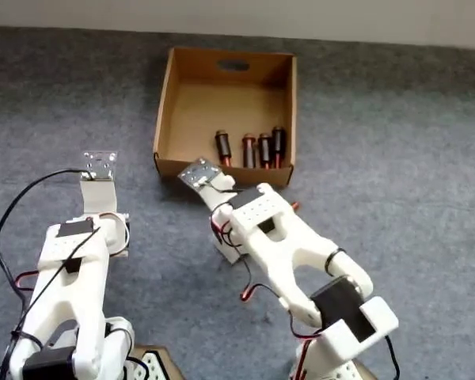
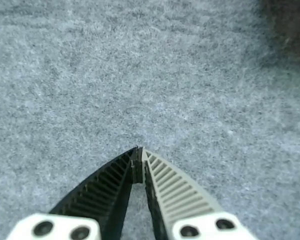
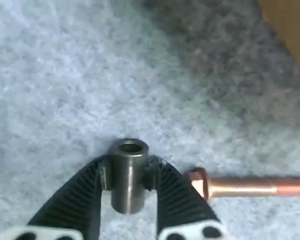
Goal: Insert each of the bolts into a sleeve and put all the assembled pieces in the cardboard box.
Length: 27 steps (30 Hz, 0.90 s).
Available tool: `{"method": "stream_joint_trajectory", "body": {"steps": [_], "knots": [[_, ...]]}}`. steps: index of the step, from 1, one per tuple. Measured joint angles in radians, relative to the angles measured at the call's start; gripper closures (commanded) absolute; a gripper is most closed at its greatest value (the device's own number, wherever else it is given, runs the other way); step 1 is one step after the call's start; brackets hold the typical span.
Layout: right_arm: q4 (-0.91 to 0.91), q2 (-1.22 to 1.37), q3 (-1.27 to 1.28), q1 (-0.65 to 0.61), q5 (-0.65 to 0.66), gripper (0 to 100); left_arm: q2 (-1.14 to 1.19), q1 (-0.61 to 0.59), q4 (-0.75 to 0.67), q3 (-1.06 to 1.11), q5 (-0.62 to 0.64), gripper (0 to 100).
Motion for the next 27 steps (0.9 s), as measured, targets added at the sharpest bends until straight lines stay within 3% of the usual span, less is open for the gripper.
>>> {"method": "stream_joint_trajectory", "body": {"steps": [4, 9, 20, 27], "knots": [[0.028, -0.129, 0.029, -0.008, 0.002, 99.4, 0.0, 0.0, 0.0, 0.0, -0.002, 99], [0.029, -0.499, 0.178, 0.023, 0.002, 99.4, 0.0, 0.0, 0.0, 0.0, 0.0, 99], [0.002, -1.183, 0.592, 0.374, 0.002, 99.3, 0.0, 0.002, 0.0, 0.0, 0.0, 99], [-0.144, -1.425, 0.888, 0.555, -0.19, 99.3, 0.0, 0.109, 0.0, 0.0, 0.0, 99]]}}
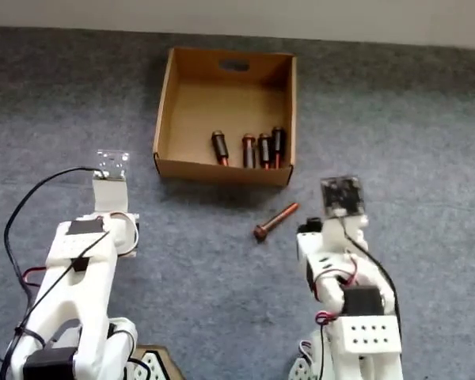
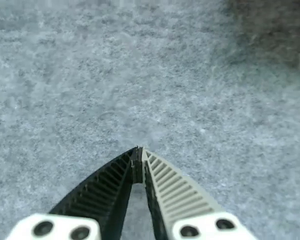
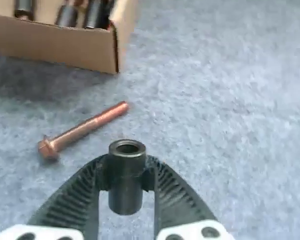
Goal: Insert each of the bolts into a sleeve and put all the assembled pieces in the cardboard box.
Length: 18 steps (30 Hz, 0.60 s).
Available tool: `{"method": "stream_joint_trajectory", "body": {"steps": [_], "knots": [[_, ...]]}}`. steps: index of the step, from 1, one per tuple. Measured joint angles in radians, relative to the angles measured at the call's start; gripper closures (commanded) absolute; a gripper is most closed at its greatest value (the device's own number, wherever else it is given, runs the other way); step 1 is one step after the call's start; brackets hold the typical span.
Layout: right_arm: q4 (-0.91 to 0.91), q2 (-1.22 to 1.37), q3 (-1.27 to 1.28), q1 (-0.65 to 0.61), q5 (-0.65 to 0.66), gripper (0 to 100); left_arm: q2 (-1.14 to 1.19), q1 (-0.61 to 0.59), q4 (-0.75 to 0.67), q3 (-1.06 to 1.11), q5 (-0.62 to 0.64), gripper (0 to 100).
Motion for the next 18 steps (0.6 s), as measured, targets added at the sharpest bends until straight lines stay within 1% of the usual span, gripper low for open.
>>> {"method": "stream_joint_trajectory", "body": {"steps": [3, 7, 9, 15, 18], "knots": [[-0.006, -0.091, 0.072, 0.015, -0.034, 99.3, 0.0, 0.091, 0.0, 0.0, 0.0, 98], [-0.008, -0.206, 0.115, 0.037, -0.046, 99.3, 0.002, 0.236, 0.021, -0.044, -0.003, 88], [-0.008, -0.258, 0.143, 0.06, -0.049, 99.3, 0.008, 0.299, 0.075, -0.117, -0.002, 86], [-0.008, -0.347, 0.176, 0.115, -0.049, 99.3, 0.012, 0.499, 0.327, -0.42, -0.002, 86], [-0.006, -0.359, 0.176, 0.129, -0.049, 99.3, 0.078, 0.56, 0.368, -0.528, -0.003, 86]]}}
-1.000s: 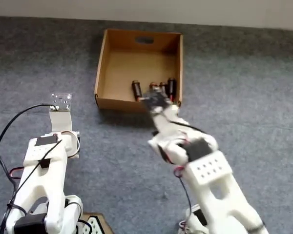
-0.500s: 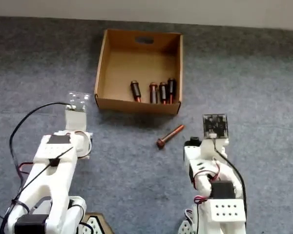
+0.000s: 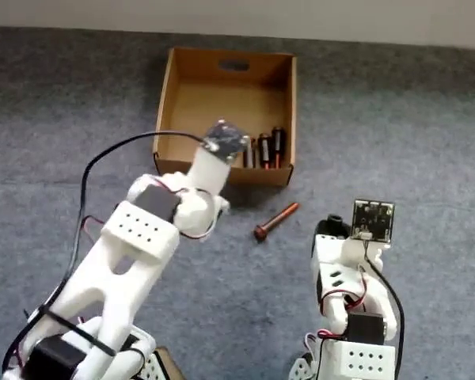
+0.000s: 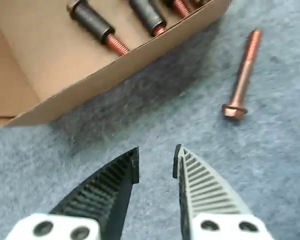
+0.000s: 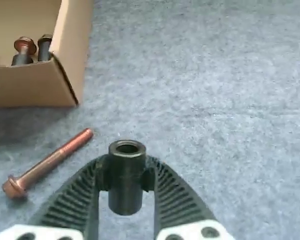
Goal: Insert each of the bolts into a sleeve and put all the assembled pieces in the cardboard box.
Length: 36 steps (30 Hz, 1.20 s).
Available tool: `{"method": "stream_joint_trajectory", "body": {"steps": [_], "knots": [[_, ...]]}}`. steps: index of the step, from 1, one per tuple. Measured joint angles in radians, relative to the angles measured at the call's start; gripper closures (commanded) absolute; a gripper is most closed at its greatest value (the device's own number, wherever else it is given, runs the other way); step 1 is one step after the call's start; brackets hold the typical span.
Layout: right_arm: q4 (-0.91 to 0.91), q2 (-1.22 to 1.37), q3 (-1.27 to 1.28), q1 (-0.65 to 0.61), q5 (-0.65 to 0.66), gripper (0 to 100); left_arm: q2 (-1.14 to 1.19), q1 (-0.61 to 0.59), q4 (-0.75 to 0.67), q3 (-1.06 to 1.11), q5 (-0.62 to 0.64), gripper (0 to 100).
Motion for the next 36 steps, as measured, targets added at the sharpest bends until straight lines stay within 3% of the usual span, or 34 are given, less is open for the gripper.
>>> {"method": "stream_joint_trajectory", "body": {"steps": [14, 32, 36], "knots": [[0.0, -0.003, 0.0, -0.005, 0.0, 99.3, 0.546, 0.192, 0.005, -0.344, 0.002, 86], [0.0, -0.003, 0.0, -0.005, 0.0, 99.3, 0.819, 0.23, 0.006, -0.511, 0.003, 86], [0.0, -0.003, 0.0, -0.005, 0.0, 99.3, 0.821, 0.229, 0.021, -0.516, 0.003, 98]]}}
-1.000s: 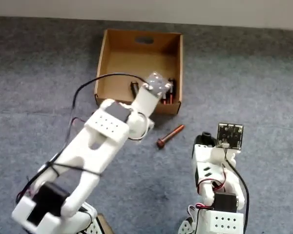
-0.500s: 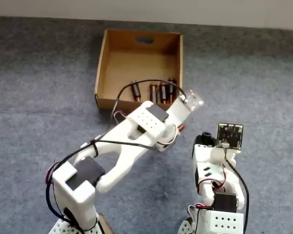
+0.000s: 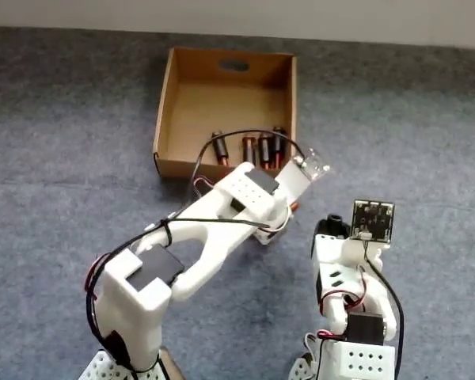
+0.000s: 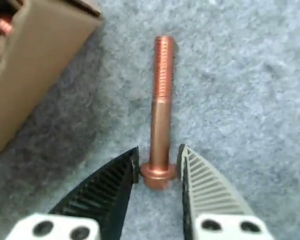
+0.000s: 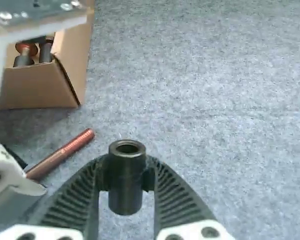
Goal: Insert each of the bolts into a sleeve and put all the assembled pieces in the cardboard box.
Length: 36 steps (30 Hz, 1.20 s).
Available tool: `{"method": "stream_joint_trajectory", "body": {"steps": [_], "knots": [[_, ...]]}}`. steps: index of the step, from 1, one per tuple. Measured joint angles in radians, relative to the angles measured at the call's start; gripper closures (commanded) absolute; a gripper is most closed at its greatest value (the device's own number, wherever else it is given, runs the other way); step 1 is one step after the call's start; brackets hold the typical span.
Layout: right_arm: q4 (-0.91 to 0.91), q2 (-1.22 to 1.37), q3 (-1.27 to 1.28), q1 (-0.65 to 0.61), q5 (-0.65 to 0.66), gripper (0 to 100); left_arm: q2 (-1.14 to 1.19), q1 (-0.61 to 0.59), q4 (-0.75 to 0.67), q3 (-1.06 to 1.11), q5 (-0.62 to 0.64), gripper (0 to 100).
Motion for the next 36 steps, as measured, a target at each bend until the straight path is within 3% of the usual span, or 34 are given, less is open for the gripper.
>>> {"method": "stream_joint_trajectory", "body": {"steps": [11, 19, 24, 29, 36], "knots": [[0.0, 0.0, 0.0, 0.0, 0.0, 99.3, 0.002, -0.117, 0.23, -0.008, -0.118, 99], [0.0, 0.0, 0.0, 0.0, 0.0, 99.3, 0.006, -0.31, 0.431, 0.0, -0.354, 99], [0.0, 0.0, 0.0, 0.0, 0.0, 99.3, -0.112, -0.397, 0.427, 0.133, -0.488, 99], [0.0, 0.0, 0.0, 0.0, 0.0, 99.3, -0.348, -0.399, 0.318, 0.391, -0.628, 98], [0.0, 0.0, 0.0, 0.0, 0.0, 99.3, -0.502, -0.402, 0.121, 0.62, -0.635, 71]]}}
